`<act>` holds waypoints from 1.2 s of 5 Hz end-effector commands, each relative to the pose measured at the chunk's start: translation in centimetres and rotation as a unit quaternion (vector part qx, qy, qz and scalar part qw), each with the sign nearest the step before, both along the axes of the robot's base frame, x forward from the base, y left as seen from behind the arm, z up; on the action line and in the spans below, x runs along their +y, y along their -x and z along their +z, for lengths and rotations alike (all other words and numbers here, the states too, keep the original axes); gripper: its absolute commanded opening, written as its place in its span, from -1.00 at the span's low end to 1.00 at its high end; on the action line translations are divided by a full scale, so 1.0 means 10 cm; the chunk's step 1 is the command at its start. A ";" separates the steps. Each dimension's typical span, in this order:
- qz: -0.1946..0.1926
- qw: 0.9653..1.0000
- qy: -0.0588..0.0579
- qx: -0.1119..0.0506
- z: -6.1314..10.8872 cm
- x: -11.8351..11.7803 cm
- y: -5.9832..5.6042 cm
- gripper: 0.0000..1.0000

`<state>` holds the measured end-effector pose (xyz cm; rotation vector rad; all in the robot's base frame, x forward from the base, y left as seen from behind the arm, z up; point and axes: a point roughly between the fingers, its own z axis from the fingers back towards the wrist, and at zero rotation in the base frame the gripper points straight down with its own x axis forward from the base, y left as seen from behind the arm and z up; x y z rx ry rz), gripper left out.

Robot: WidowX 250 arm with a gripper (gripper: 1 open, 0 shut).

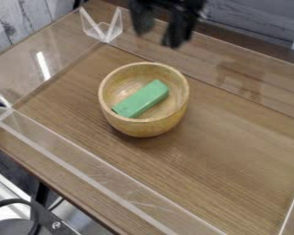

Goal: Put the green block in the brown bowl

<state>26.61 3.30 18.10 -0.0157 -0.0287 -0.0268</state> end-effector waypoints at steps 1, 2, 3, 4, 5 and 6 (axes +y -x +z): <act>0.032 0.999 0.014 -0.015 0.05 0.13 0.00 1.00; 0.061 0.997 0.046 0.010 -0.17 -0.02 0.06 1.00; 0.047 0.997 0.061 0.031 -0.40 -0.37 0.10 -1.00; 0.039 0.996 0.075 0.040 -0.41 -0.59 0.12 -1.00; 0.035 0.997 0.070 0.028 -0.33 -0.58 0.10 1.00; 0.031 0.997 0.064 0.019 -0.27 -0.58 0.07 1.00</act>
